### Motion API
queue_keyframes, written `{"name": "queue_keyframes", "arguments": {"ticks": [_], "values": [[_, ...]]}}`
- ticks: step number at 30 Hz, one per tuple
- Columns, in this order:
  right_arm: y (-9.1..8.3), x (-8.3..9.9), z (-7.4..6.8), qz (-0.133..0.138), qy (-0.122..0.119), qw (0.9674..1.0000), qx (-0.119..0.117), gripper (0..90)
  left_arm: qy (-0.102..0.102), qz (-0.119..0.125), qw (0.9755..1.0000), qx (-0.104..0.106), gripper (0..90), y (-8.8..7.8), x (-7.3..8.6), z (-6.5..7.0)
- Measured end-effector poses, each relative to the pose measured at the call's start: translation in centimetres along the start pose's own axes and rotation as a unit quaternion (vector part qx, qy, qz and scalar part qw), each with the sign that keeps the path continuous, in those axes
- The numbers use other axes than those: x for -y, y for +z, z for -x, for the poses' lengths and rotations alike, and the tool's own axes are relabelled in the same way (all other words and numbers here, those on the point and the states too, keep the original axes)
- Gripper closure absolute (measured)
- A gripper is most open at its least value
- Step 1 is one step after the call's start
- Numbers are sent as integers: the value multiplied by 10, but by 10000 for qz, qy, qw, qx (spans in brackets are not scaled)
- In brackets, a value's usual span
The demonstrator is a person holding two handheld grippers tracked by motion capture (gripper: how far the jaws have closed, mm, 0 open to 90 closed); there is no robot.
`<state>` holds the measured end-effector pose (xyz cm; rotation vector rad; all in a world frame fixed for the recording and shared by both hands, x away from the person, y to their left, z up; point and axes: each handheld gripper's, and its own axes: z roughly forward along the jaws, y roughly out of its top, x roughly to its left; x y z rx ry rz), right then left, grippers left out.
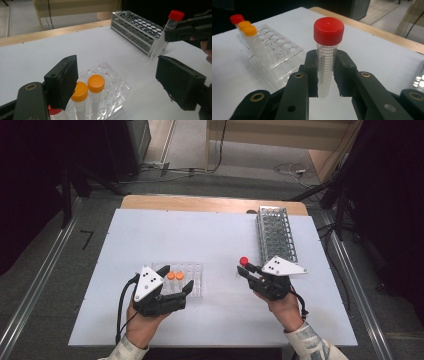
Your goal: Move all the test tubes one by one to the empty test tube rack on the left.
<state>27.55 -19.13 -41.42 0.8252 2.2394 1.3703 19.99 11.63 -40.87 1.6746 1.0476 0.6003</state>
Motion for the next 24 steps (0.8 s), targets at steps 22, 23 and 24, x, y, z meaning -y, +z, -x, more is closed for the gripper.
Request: {"name": "queue_keyframes", "arguments": {"ticks": [22,23,24], "values": [[23,11,-48,-199,-269,9971,-677,710,245,-3,9970,731,397,28,-3,39],[24,11,-50,-190,-279,9970,-693,710,264,15,9970,728,416,29,-4,40],[25,11,-52,-176,-313,9967,-721,710,278,18,9969,735,435,29,-5,40]]}}
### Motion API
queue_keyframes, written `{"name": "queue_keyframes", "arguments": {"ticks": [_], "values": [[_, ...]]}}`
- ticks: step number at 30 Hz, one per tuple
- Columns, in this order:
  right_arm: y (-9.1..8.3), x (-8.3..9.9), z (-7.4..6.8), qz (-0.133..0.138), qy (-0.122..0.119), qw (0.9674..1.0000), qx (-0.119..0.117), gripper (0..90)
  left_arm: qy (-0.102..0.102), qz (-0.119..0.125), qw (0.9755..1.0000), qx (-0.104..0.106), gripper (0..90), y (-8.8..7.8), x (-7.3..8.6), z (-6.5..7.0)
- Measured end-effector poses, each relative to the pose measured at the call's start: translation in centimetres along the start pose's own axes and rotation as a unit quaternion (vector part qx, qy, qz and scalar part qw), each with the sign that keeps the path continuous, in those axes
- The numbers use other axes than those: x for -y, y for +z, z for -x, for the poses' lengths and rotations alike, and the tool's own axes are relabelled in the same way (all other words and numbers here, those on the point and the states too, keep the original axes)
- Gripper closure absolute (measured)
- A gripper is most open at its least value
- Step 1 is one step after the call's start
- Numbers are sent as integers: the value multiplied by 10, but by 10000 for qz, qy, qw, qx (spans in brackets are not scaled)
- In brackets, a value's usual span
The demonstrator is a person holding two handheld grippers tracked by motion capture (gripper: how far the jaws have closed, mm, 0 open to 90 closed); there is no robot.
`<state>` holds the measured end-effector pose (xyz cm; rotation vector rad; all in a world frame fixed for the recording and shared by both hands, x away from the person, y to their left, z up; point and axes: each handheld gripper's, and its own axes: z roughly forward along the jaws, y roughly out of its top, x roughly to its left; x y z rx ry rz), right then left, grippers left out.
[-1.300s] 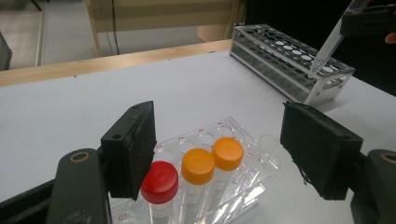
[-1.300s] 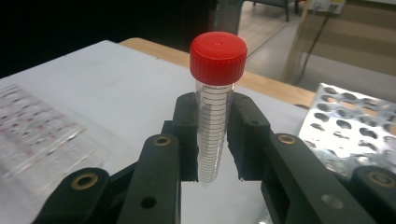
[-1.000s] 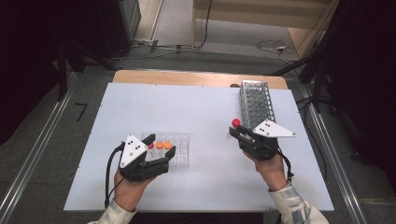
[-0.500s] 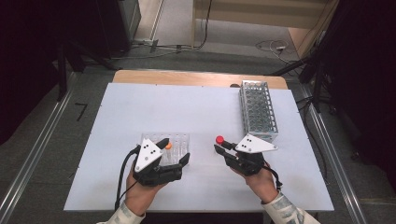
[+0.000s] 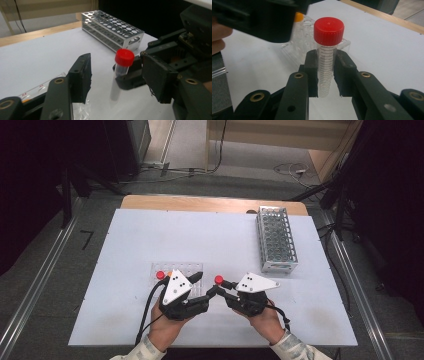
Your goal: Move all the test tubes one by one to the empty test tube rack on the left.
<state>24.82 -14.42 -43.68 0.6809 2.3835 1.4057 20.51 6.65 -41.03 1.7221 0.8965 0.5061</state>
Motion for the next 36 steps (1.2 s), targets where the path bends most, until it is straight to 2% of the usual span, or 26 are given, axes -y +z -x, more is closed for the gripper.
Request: {"name": "queue_keyframes", "arguments": {"ticks": [6,12,19,26,30,36], "values": [[4,-3,-8,54,26,10000,-60,710,40,-29,9999,131,594,5,-1,1],[6,-5,-12,102,-27,9999,-94,710,58,-135,9998,118,675,11,0,0],[7,-4,-11,60,2,10000,-70,698,54,-172,9998,100,697,12,1,-1],[5,-5,-11,-1,-56,9998,-185,401,-16,-42,10000,62,696,5,-2,-4],[1,-4,-3,-39,77,9999,-130,328,-56,65,10000,-4,696,-3,-5,-8],[-8,0,10,-57,275,9996,82,261,-135,306,9994,-102,695,-21,-16,-15]]}}
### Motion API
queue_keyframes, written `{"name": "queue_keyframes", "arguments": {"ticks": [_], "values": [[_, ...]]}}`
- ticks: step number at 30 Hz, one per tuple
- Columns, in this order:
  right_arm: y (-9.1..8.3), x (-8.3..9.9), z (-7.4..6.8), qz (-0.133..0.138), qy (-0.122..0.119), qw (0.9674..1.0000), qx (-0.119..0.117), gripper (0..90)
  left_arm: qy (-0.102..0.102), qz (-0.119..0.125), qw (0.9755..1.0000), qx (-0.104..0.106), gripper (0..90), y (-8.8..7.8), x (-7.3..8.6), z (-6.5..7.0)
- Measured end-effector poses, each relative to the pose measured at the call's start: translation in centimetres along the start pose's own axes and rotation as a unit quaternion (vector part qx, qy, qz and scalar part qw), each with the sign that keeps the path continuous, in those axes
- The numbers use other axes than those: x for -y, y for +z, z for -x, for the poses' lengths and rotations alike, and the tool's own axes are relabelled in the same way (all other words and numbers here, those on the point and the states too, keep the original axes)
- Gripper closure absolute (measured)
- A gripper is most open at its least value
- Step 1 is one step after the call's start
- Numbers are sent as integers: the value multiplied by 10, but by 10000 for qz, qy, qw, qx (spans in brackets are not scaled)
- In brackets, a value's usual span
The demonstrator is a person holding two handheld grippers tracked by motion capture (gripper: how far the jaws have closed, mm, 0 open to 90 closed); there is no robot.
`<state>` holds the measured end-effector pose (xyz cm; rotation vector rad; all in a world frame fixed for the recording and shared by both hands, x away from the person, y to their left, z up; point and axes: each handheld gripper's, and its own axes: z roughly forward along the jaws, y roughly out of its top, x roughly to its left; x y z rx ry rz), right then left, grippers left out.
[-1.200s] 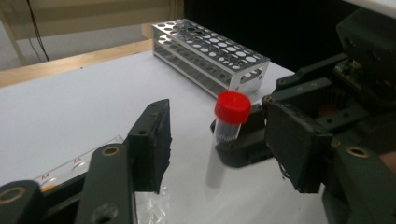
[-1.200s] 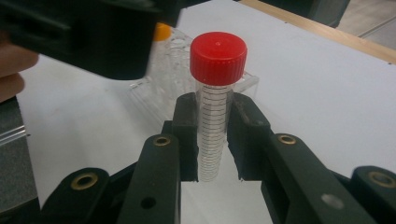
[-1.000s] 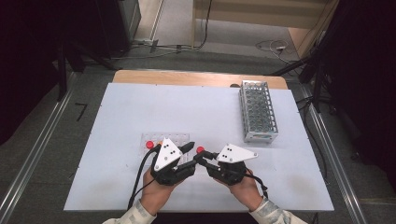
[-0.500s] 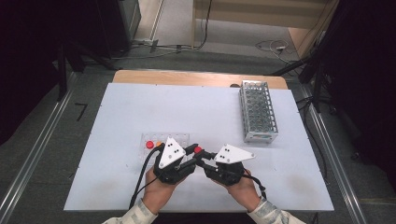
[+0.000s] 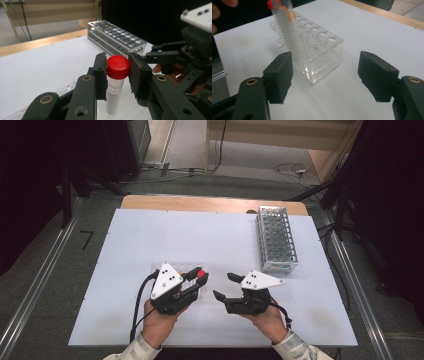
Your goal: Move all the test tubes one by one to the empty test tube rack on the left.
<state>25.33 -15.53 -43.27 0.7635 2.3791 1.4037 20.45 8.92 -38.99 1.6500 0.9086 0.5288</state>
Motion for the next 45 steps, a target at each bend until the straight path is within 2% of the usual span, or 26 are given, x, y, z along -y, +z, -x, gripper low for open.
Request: {"name": "queue_keyframes", "arguments": {"ticks": [10,14,22,25,30,33,40,45], "values": [[-10,7,18,-43,195,9994,273,248,-57,164,9998,-65,695,-34,-15,-8],[-16,10,24,-36,245,9990,368,249,-83,182,9998,-88,695,-49,-17,-12],[-28,17,36,-9,415,9976,554,249,-73,155,9994,-302,695,-67,-17,-22],[-32,20,39,-21,449,9971,615,249,-84,111,9990,-424,695,-71,-16,-28],[-37,23,44,2,503,9964,684,249,-66,-23,9972,-743,694,-75,-12,-41],[-38,24,46,-22,526,9960,718,249,-144,-97,9960,-878,694,-77,-9,-50],[-38,25,48,-44,530,9958,741,249,-213,-68,9924,-1212,694,-82,-5,-62],[-37,25,48,-79,541,9958,729,249,-221,-28,9910,-1318,694,-77,-3,-67]]}}
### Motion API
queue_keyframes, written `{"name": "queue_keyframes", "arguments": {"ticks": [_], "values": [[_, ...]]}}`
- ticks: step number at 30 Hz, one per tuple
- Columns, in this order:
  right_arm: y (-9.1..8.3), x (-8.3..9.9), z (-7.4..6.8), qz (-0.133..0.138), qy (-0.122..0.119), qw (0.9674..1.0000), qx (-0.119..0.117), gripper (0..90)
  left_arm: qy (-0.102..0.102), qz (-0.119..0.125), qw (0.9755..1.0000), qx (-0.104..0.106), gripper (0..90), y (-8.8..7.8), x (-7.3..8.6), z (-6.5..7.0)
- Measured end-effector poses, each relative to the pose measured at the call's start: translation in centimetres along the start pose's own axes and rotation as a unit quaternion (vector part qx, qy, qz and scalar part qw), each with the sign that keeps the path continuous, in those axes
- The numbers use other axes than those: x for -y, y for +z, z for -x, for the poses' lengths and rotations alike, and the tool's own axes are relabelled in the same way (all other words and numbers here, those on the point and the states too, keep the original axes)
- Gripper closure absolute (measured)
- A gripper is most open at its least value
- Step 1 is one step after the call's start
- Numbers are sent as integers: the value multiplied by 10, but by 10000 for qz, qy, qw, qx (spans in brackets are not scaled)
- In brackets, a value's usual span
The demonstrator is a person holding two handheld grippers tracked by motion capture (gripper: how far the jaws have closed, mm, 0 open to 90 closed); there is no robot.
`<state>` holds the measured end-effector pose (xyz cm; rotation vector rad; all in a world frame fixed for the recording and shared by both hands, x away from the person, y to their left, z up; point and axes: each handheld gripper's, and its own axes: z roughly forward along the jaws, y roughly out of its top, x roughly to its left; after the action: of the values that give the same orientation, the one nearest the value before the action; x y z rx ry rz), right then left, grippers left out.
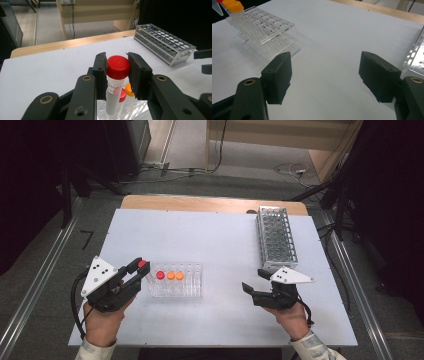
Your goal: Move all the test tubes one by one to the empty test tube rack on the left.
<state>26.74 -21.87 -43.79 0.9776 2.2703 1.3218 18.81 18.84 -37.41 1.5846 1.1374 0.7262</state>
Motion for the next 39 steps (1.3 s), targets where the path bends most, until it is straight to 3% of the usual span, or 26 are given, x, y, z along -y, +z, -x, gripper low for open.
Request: {"name": "queue_keyframes", "arguments": {"ticks": [13,20,28,39], "values": [[1,1,1,-39,33,10000,22,249,-100,-35,9999,-107,693,22,16,-8],[1,1,1,-13,34,10000,30,249,-116,-232,9996,-92,688,30,28,-6],[1,1,1,-25,14,10000,49,249,-127,-369,9992,-101,687,33,36,-6],[1,2,1,-44,18,10000,63,249,-224,-324,9992,-55,636,32,36,-6]]}}
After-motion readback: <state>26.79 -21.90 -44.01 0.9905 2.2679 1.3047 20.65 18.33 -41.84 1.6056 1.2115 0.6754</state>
